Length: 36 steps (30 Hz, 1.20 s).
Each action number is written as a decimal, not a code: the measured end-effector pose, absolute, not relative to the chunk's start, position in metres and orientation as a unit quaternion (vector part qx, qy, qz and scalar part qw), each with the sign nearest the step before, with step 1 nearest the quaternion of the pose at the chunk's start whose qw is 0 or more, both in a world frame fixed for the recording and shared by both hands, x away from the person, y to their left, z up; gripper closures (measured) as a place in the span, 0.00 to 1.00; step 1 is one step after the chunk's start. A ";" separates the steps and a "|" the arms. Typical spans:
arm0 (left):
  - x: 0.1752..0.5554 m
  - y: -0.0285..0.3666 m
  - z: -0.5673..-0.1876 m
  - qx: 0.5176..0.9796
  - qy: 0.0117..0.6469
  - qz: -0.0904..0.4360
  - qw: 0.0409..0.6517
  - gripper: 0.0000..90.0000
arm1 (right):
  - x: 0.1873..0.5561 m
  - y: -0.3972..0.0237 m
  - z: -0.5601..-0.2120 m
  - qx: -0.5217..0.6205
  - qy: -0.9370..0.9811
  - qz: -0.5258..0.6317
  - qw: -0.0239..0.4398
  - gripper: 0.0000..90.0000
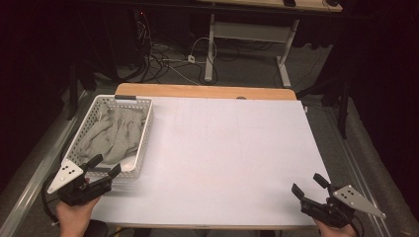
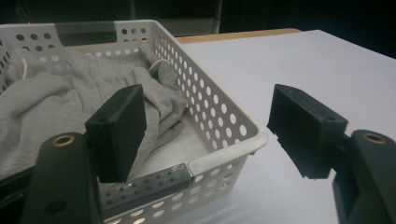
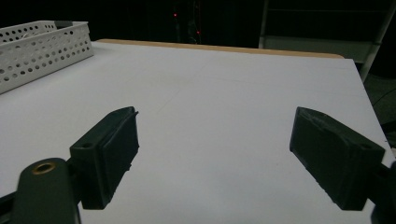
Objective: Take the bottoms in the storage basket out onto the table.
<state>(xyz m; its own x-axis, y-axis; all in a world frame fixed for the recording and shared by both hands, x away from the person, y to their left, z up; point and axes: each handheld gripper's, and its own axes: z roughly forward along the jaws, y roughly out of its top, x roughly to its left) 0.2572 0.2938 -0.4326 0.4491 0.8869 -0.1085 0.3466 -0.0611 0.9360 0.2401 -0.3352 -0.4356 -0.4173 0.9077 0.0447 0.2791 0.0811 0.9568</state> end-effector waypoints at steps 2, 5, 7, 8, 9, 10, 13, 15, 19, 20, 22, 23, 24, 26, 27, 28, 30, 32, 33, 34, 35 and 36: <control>0.257 0.293 -0.432 0.680 0.452 0.266 0.513 0.30 | 0.240 -0.335 -0.436 0.445 0.667 0.515 0.303 0.18; 0.257 0.293 -0.430 0.679 0.450 0.269 0.514 0.30 | 0.240 -0.335 -0.436 0.445 0.666 0.516 0.302 0.18; 0.258 0.292 -0.429 0.679 0.447 0.270 0.516 0.29 | 0.240 -0.335 -0.436 0.446 0.666 0.517 0.301 0.18; 0.258 0.291 -0.428 0.679 0.446 0.270 0.516 0.29 | 0.240 -0.335 -0.436 0.445 0.666 0.517 0.302 0.18; 0.258 0.291 -0.428 0.680 0.445 0.271 0.516 0.29 | 0.240 -0.335 -0.436 0.444 0.666 0.516 0.303 0.18; 0.258 0.290 -0.427 0.680 0.444 0.270 0.517 0.29 | 0.240 -0.335 -0.436 0.443 0.667 0.516 0.304 0.18; 0.259 0.288 -0.426 0.681 0.441 0.269 0.519 0.29 | 0.240 -0.335 -0.436 0.443 0.668 0.516 0.302 0.18; 0.259 0.287 -0.425 0.681 0.440 0.270 0.519 0.29 | 0.240 -0.335 -0.436 0.442 0.669 0.517 0.302 0.18; 0.261 0.285 -0.423 0.681 0.441 0.270 0.519 0.29 | 0.240 -0.334 -0.436 0.439 0.672 0.516 0.299 0.18; 0.262 0.284 -0.422 0.680 0.442 0.270 0.519 0.29 | 0.240 -0.334 -0.436 0.439 0.672 0.515 0.300 0.18; 0.264 0.284 -0.421 0.679 0.442 0.266 0.522 0.29 | 0.241 -0.333 -0.436 0.437 0.676 0.513 0.298 0.18; 0.265 0.283 -0.421 0.679 0.442 0.267 0.523 0.29 | 0.241 -0.333 -0.437 0.436 0.677 0.512 0.298 0.18; 0.266 0.283 -0.420 0.680 0.440 0.268 0.522 0.29 | 0.241 -0.333 -0.437 0.437 0.677 0.511 0.298 0.18; 0.267 0.281 -0.420 0.681 0.439 0.266 0.522 0.29 | 0.241 -0.333 -0.437 0.436 0.679 0.511 0.297 0.18; 0.268 0.280 -0.420 0.683 0.438 0.265 0.521 0.29 | 0.241 -0.333 -0.437 0.437 0.679 0.510 0.296 0.18; 0.269 0.280 -0.419 0.684 0.437 0.264 0.521 0.29 | 0.242 -0.333 -0.437 0.437 0.680 0.510 0.295 0.18; 0.270 0.278 -0.419 0.685 0.436 0.261 0.522 0.29 | 0.242 -0.332 -0.437 0.438 0.681 0.509 0.294 0.18; 0.271 0.277 -0.418 0.686 0.435 0.259 0.523 0.29 | 0.243 -0.332 -0.438 0.437 0.684 0.505 0.294 0.18; 0.272 0.277 -0.417 0.687 0.433 0.260 0.522 0.29 | 0.244 -0.331 -0.438 0.437 0.685 0.503 0.294 0.18; 0.273 0.276 -0.417 0.687 0.432 0.261 0.523 0.29 | 0.245 -0.332 -0.438 0.438 0.688 0.498 0.295 0.18; 0.273 0.276 -0.416 0.686 0.429 0.262 0.525 0.29 | 0.246 -0.332 -0.439 0.438 0.689 0.497 0.293 0.18; 0.273 0.276 -0.415 0.686 0.427 0.264 0.527 0.30 | 0.247 -0.333 -0.439 0.439 0.691 0.495 0.291 0.18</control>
